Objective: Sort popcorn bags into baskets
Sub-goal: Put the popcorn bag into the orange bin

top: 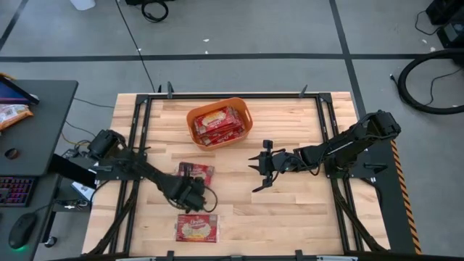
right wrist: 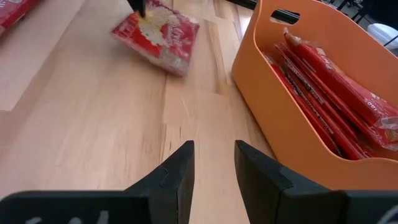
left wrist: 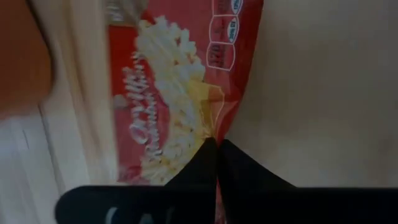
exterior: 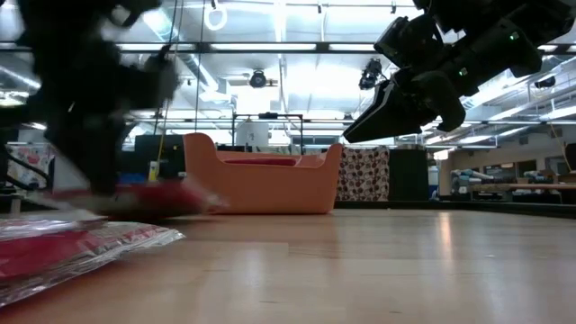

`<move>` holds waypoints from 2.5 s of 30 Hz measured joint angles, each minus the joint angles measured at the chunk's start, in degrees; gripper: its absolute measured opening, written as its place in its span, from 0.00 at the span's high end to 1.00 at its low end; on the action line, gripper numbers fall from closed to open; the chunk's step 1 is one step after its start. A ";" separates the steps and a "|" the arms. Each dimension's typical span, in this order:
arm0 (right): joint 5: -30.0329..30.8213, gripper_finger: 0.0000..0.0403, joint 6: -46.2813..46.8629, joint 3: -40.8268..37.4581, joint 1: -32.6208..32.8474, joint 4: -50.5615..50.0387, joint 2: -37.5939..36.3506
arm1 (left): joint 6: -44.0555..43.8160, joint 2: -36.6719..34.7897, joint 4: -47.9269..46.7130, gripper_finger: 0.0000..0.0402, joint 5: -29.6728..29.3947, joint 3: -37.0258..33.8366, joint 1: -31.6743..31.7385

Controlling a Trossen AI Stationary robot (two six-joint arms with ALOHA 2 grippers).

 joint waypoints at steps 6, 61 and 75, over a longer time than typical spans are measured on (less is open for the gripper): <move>0.00 0.71 -0.22 0.00 0.00 -0.08 0.00 | 4.04 -3.21 -0.94 0.99 7.19 10.01 6.45; 1.75 0.71 0.08 0.04 -0.22 -4.87 0.00 | 2.13 0.67 5.39 0.64 31.26 21.28 9.80; 2.03 0.71 0.53 0.02 -0.24 -4.07 0.00 | -10.71 16.09 9.18 0.64 34.95 21.29 -6.17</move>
